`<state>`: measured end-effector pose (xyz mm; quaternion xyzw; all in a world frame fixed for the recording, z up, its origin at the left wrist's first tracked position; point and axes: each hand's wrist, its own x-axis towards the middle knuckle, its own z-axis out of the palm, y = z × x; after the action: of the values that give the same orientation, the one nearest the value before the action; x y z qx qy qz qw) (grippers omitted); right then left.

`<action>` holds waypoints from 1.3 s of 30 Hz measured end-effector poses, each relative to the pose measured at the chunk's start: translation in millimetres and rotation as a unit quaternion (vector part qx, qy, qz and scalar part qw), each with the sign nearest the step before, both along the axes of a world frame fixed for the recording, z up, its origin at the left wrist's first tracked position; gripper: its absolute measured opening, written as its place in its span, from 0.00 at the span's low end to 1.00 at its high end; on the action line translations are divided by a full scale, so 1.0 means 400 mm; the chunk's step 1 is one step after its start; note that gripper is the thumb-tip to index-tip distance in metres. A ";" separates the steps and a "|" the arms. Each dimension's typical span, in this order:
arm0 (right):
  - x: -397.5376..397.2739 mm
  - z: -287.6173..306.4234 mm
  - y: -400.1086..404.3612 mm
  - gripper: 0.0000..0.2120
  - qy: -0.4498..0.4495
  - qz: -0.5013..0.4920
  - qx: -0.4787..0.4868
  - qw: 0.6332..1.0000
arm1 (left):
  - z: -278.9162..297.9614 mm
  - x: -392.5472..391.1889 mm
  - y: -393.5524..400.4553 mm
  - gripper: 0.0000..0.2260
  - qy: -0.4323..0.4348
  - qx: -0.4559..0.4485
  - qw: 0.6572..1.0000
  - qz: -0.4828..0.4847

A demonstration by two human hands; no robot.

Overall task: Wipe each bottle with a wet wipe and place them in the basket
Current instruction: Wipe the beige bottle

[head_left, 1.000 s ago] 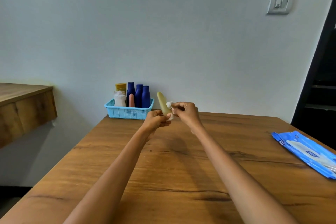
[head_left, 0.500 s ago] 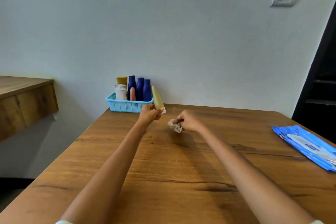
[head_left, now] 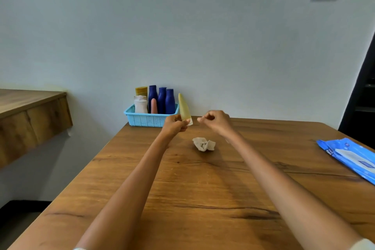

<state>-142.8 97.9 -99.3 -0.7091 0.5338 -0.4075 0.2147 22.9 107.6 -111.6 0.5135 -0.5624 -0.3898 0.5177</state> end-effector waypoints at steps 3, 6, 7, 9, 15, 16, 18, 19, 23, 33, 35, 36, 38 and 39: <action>0.036 0.044 -0.014 0.18 -0.100 0.028 -0.009 0.995 | 0.009 0.013 -0.008 0.17 -0.013 -0.007 1.000 -0.025; 0.080 0.081 -0.050 0.25 -0.114 0.069 0.021 0.991 | 0.018 0.037 -0.016 0.11 -0.033 -0.020 0.997 -0.060; 0.094 0.092 -0.059 0.25 -0.119 0.084 0.028 0.989 | 0.023 0.048 -0.022 0.10 -0.034 -0.022 0.997 -0.066; 0.121 0.109 -0.078 0.24 -0.119 0.113 0.036 0.986 | 0.038 0.070 -0.033 0.10 -0.035 -0.023 0.997 -0.067; 0.211 0.164 -0.153 0.18 -0.115 0.107 -0.025 0.987 | 0.093 0.149 -0.097 0.11 -0.061 -0.078 0.995 0.011; 0.227 0.168 -0.171 0.18 -0.116 0.086 -0.038 0.989 | 0.101 0.158 -0.111 0.12 -0.049 -0.090 0.994 0.036; 0.252 0.160 -0.207 0.18 -0.104 0.039 -0.057 0.992 | 0.110 0.175 -0.142 0.15 -0.022 -0.105 0.989 0.105; 0.264 0.152 -0.224 0.18 -0.094 0.018 -0.061 0.994 | 0.111 0.182 -0.156 0.16 -0.014 -0.112 0.984 0.136; 0.303 0.096 -0.274 0.16 -0.072 -0.022 -0.051 0.996 | 0.099 0.190 -0.198 0.15 -0.001 -0.100 0.978 0.182; 0.337 0.009 -0.319 0.17 0.102 -0.060 -0.049 0.992 | 0.006 0.207 -0.242 0.08 -0.120 -0.076 0.969 0.203; 0.337 0.000 -0.319 0.18 0.111 -0.060 -0.043 0.991 | 0.001 0.211 -0.239 0.09 -0.138 -0.081 0.967 0.200; 0.336 -0.005 -0.319 0.18 0.119 -0.059 -0.040 0.990 | 0.000 0.210 -0.237 0.09 -0.144 -0.081 0.967 0.196; 0.334 -0.013 -0.316 0.18 0.134 -0.059 -0.038 0.989 | 0.001 0.209 -0.232 0.08 -0.149 -0.079 0.968 0.189; 0.334 -0.015 -0.315 0.17 0.135 -0.058 -0.037 0.988 | 0.001 0.209 -0.230 0.08 -0.146 -0.077 0.968 0.187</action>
<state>-9.2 -28.1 -105.3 -0.7331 0.5824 -0.3394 0.0902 106.4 15.5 -111.3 0.6197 -0.5540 -0.1627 0.5316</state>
